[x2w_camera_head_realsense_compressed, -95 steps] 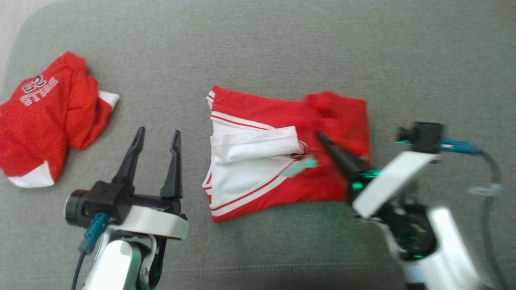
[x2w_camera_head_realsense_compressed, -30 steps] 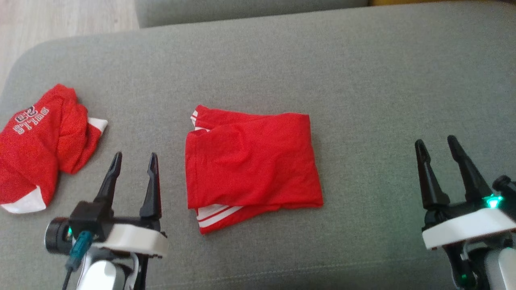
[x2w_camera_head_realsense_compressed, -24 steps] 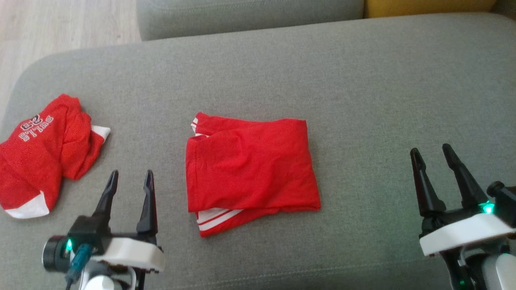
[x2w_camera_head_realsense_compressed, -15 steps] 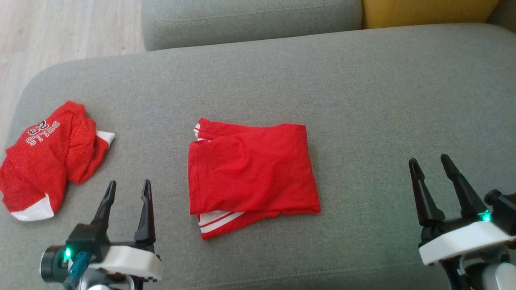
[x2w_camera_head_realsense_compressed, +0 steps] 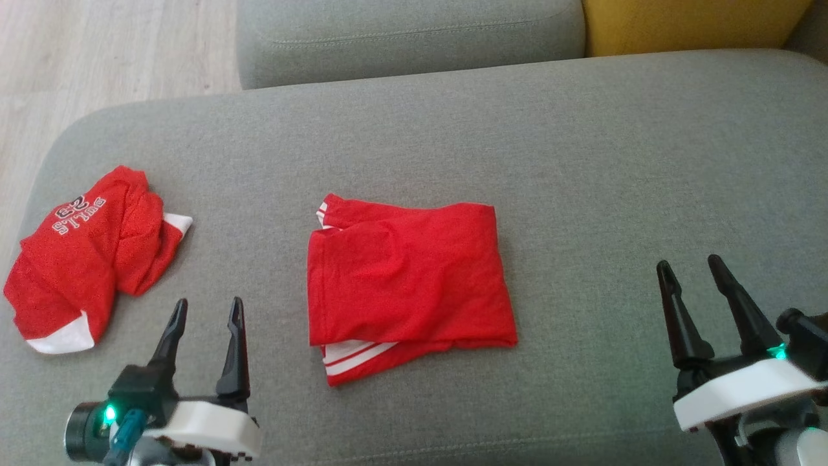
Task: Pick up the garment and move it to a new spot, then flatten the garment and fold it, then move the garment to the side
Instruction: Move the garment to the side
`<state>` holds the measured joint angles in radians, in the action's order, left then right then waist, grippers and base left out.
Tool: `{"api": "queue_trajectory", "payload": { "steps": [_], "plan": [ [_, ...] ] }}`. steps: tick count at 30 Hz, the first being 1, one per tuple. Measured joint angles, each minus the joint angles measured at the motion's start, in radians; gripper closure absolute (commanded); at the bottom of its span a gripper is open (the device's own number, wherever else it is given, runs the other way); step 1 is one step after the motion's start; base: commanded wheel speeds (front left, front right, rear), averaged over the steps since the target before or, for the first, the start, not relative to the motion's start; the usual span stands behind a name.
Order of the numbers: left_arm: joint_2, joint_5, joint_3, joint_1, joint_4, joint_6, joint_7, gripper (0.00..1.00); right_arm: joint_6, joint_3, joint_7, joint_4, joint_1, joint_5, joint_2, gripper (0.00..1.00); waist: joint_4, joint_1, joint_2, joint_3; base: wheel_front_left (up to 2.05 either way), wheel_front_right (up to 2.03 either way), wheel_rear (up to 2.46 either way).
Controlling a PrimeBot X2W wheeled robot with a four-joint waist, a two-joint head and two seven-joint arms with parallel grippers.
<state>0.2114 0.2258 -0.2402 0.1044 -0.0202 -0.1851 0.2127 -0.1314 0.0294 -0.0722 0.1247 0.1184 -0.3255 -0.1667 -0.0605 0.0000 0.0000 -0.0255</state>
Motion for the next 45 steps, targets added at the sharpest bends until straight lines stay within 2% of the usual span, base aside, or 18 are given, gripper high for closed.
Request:
{"api": "queue_trajectory", "payload": {
  "steps": [22, 28, 32, 40, 45],
  "plan": [
    [0.005, 0.006, -0.007, 0.012, 0.004, -0.009, 0.005, 0.00, 0.000, -0.012, -0.009, 0.006, 0.000, 0.000, 0.000, 0.00, 0.010, 0.0000, 0.0000, -0.014, 0.00, 0.00, 0.00],
    [0.007, 0.005, -0.013, -0.040, 0.018, -0.007, 0.011, 0.00, 0.000, -0.019, -0.016, -0.016, -0.005, 0.000, 0.001, 0.00, 0.032, 0.0000, 0.0000, -0.048, 0.00, 0.00, 0.00],
    [0.005, 0.004, -0.019, -0.100, 0.022, 0.002, 0.023, 0.00, 0.000, 0.001, -0.030, -0.075, -0.036, 0.013, 0.001, 0.00, 0.059, 0.0000, 0.0000, -0.081, 0.00, 0.00, 0.00],
    [-0.015, 0.003, -0.036, -0.200, 0.014, 0.028, 0.036, 0.00, 0.000, 0.110, -0.038, -0.237, -0.189, 0.027, 0.000, 0.00, 0.132, 0.0001, 0.0000, -0.146, 0.00, 0.00, 0.00],
    [-0.041, -0.003, -0.040, -0.235, -0.006, 0.046, 0.037, 0.00, 0.000, 0.146, -0.037, -0.373, -0.245, 0.017, 0.006, 0.00, 0.191, 0.0001, 0.0000, -0.178, 0.00, 0.00, 0.00]
  ]
}}
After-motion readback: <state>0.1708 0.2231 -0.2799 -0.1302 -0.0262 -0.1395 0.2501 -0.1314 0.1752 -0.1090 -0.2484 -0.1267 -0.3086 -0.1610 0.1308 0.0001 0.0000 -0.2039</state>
